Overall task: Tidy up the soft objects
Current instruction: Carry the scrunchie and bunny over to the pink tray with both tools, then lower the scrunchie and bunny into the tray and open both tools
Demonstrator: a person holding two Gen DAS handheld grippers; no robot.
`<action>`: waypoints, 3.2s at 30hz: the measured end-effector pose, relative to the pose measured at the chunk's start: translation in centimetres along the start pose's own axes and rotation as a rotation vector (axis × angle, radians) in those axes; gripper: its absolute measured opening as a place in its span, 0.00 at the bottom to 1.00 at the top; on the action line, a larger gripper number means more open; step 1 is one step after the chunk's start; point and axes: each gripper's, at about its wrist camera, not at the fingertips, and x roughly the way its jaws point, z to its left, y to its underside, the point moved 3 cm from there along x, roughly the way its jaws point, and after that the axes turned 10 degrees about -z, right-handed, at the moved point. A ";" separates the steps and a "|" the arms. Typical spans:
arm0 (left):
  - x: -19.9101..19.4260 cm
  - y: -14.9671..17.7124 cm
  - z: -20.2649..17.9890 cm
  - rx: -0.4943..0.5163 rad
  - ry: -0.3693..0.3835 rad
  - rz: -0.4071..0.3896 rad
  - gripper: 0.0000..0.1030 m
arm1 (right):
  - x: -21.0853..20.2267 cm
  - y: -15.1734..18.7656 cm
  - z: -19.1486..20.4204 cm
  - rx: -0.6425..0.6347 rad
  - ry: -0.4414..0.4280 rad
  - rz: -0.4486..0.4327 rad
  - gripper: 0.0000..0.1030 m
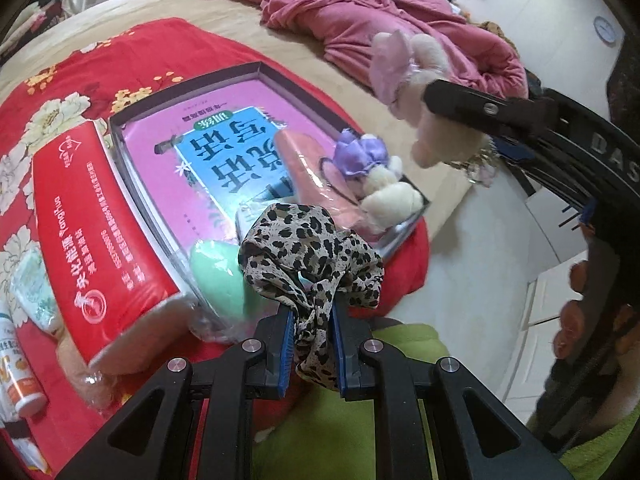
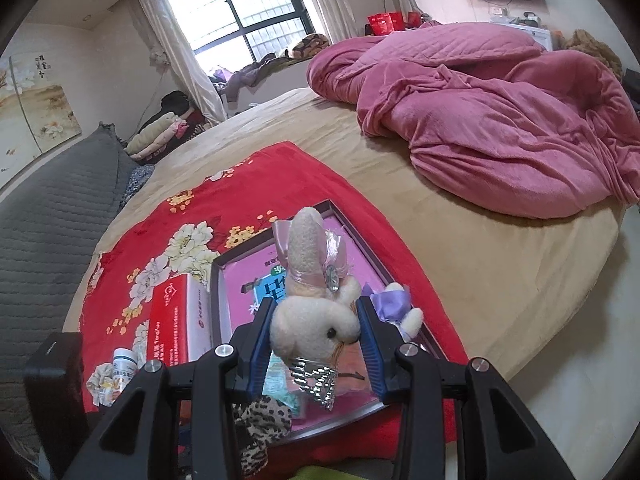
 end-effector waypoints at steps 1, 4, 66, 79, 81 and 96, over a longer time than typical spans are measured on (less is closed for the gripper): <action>0.3 -0.1 0.2 -0.002 -0.006 0.003 0.17 | 0.2 0.1 -0.2 0.002 0.000 0.004 0.39; 1.0 -0.4 0.8 -0.008 -0.013 0.008 0.16 | 0.6 0.4 -0.6 0.002 0.004 0.015 0.39; 3.8 -2.2 1.3 -0.006 -0.036 0.019 0.17 | 7.3 3.4 -0.6 -0.107 0.051 0.149 0.51; 3.5 -2.3 1.3 -0.003 -0.046 0.015 0.20 | 4.9 2.4 -1.3 -0.045 0.054 0.090 0.54; 3.5 -2.2 1.3 -0.002 -0.045 0.016 0.22 | 4.4 2.0 -1.7 -0.026 0.056 0.078 0.55; 3.0 -1.3 0.7 0.030 -0.062 0.017 0.43 | 3.4 1.5 -1.9 0.002 0.065 0.067 0.56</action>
